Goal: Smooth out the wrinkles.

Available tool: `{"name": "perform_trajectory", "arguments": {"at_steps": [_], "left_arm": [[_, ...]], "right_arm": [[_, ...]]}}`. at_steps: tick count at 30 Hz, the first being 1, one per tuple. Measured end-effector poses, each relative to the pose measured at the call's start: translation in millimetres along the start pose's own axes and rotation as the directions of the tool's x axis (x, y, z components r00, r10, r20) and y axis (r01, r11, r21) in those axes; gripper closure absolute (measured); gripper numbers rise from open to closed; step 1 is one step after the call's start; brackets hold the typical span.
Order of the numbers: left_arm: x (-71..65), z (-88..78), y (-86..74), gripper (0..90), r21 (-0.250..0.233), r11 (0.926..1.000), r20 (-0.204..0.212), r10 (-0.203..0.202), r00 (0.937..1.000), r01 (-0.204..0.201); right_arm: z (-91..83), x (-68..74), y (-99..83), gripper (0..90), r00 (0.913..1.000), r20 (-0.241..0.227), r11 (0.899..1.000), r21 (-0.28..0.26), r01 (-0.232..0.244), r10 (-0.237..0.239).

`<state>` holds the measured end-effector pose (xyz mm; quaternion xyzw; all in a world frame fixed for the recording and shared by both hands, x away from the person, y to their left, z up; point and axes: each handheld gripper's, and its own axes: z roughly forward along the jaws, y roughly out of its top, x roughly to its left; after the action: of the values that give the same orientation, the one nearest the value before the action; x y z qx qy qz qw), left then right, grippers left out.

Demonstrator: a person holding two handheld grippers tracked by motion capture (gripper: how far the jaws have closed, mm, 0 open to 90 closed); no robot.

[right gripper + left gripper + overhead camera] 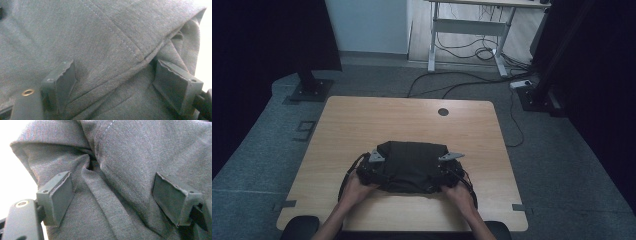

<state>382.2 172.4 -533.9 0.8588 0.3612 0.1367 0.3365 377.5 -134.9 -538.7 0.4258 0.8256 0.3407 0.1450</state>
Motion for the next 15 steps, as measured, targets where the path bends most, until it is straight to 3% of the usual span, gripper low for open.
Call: {"name": "perform_trajectory", "arguments": {"at_steps": [15], "left_arm": [[40.7,28.7,29.8,17.1,-0.016,0.9988,-0.054,-0.048,0.9974,0.047]], "right_arm": [[36.1,-30.1,39.7,17.8,0.9945,0.078,0.997,-0.024,-0.067,0.069]]}}
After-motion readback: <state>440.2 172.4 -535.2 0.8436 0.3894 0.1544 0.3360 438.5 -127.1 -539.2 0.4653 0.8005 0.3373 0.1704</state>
